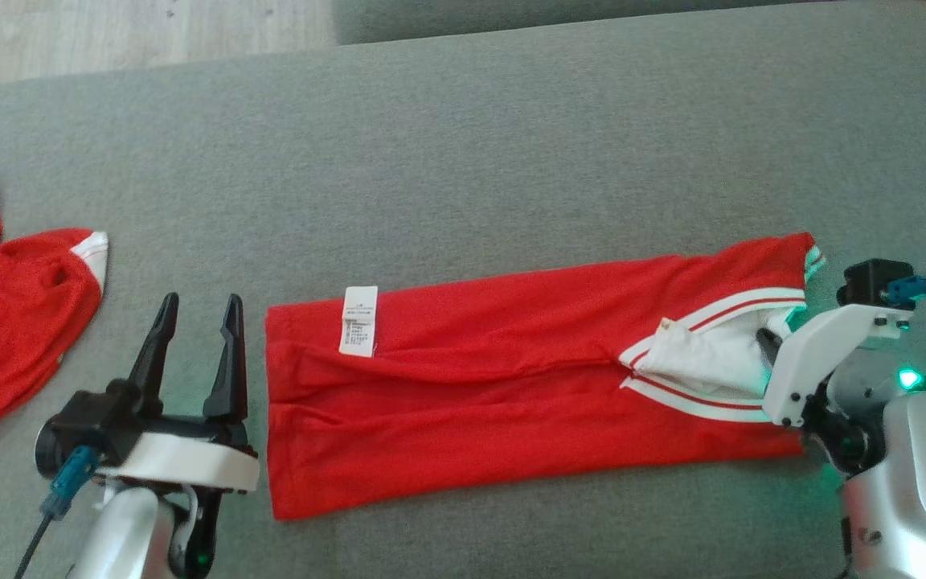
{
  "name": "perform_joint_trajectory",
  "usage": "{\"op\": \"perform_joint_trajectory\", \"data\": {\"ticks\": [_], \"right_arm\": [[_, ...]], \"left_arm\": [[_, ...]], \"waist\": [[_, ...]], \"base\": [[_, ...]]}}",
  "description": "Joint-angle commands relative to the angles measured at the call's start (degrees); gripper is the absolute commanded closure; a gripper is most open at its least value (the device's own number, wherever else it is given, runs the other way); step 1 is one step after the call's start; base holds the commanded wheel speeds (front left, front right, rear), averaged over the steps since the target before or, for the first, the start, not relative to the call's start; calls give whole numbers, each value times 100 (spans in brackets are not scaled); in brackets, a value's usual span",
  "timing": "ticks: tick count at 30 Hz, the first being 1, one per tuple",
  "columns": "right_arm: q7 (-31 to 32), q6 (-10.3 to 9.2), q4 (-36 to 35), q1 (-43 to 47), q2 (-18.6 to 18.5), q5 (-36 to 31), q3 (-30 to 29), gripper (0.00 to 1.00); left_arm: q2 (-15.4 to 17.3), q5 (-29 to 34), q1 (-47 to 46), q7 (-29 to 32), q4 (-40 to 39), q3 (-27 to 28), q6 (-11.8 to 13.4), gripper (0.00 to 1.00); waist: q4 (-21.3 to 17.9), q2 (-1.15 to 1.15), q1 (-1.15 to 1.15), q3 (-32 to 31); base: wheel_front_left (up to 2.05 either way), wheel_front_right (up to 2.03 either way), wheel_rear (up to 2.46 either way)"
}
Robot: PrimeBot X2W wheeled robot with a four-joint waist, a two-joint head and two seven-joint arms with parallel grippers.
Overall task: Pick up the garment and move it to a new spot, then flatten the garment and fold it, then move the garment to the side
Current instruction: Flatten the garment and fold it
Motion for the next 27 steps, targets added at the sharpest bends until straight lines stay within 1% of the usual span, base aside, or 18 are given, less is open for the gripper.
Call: {"op": "perform_joint_trajectory", "data": {"ticks": [1, 4, 11, 15, 19, 23, 27], "right_arm": [[-75, 37, -189, -110, -113, -69, 89, 100], [-114, 37, -515, -172, -326, -194, -93, 100], [101, 37, -1391, -72, -836, -611, -880, 100], [207, 37, -1689, 88, -1062, -785, -1172, 100], [396, 37, -1865, 316, -1052, -825, -1186, 100], [444, 37, -2122, 474, -951, -803, -990, 100], [592, 37, -2632, 663, -636, -488, -373, 100]], "left_arm": [[92, 15, -80, -54, -203, 256, 49, 0], [86, 19, -44, -54, -259, 284, 54, 0], [63, 41, 4, -55, -329, 294, 57, 0], [45, 57, 24, -55, -341, 277, 53, 0], [27, 68, 69, -55, -322, 250, 48, 0], [24, 69, 120, -55, -312, 224, 42, 0], [41, 61, 184, -55, -313, 211, 43, 0]], "waist": [[-64, 0, 0, -20], [-156, 0, 0, -42], [-303, 0, 0, -87], [-336, 0, 0, -134], [-335, 0, 0, -223], [-309, 0, 0, -296], [-261, 0, 0, -375]], "base": [[0, 0, 0], [0, 0, 0], [0, 0, 0], [0, 0, 0], [0, 0, 0], [0, 0, 0], [0, 0, 0]]}}
